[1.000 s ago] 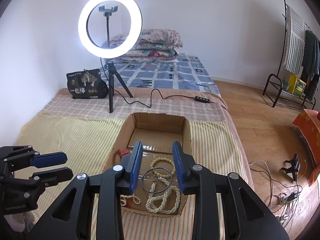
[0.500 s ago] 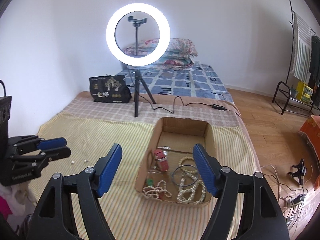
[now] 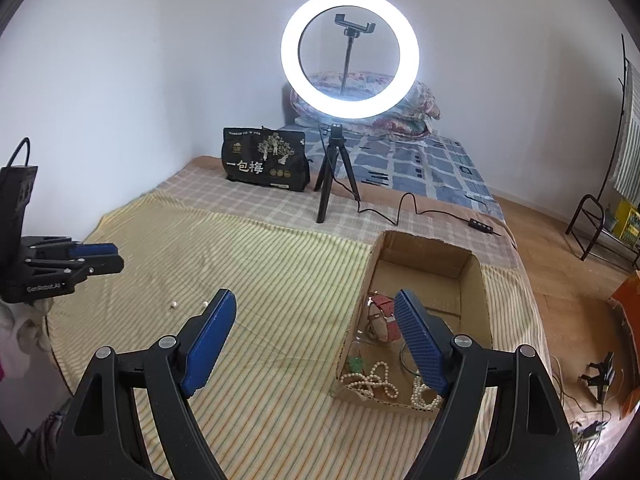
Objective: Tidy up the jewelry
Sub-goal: 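Withdraw both open tools from the box toward the pearl studs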
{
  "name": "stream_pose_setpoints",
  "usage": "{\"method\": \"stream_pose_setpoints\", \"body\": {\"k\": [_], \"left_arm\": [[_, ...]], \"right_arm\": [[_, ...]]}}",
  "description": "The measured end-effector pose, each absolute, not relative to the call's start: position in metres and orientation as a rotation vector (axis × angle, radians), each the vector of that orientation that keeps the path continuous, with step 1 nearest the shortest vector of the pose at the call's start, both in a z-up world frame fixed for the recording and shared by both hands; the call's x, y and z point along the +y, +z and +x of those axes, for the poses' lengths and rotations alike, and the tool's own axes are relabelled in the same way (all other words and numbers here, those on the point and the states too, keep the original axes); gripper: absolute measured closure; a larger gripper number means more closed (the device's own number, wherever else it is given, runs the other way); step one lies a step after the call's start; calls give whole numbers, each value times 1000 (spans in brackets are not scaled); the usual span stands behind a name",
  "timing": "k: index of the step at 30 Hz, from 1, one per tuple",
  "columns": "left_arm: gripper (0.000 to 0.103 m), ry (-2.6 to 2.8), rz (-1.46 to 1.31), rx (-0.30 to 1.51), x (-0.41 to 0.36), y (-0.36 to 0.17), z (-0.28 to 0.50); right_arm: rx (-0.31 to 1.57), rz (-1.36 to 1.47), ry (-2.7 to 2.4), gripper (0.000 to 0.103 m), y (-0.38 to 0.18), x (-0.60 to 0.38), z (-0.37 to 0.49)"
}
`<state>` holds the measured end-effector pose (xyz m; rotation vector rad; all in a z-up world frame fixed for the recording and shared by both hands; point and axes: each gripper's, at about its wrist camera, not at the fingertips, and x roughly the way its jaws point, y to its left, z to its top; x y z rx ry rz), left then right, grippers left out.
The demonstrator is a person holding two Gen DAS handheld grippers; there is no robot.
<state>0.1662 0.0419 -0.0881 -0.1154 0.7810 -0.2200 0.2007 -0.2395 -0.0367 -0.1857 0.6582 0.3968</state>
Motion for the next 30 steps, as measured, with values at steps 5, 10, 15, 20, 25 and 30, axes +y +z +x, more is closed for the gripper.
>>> {"method": "stream_pose_setpoints", "body": {"k": [5, 10, 15, 20, 25, 30], "left_arm": [[76, -196, -139, 815, 65, -109, 163], [76, -203, -139, 854, 70, -129, 165], [76, -224, -135, 884, 66, -147, 171], [76, -254, -116, 914, 57, -162, 181], [76, -265, -105, 926, 53, -174, 188], [76, -267, -97, 935, 53, -183, 195]], "right_arm": [[669, -199, 441, 22, -54, -216, 205], [686, -221, 505, 22, -72, -193, 212], [746, -223, 581, 22, -92, -175, 224], [798, -271, 642, 29, -114, -157, 235], [865, -313, 732, 49, -135, -141, 247], [917, -360, 825, 63, -155, -122, 255]]}}
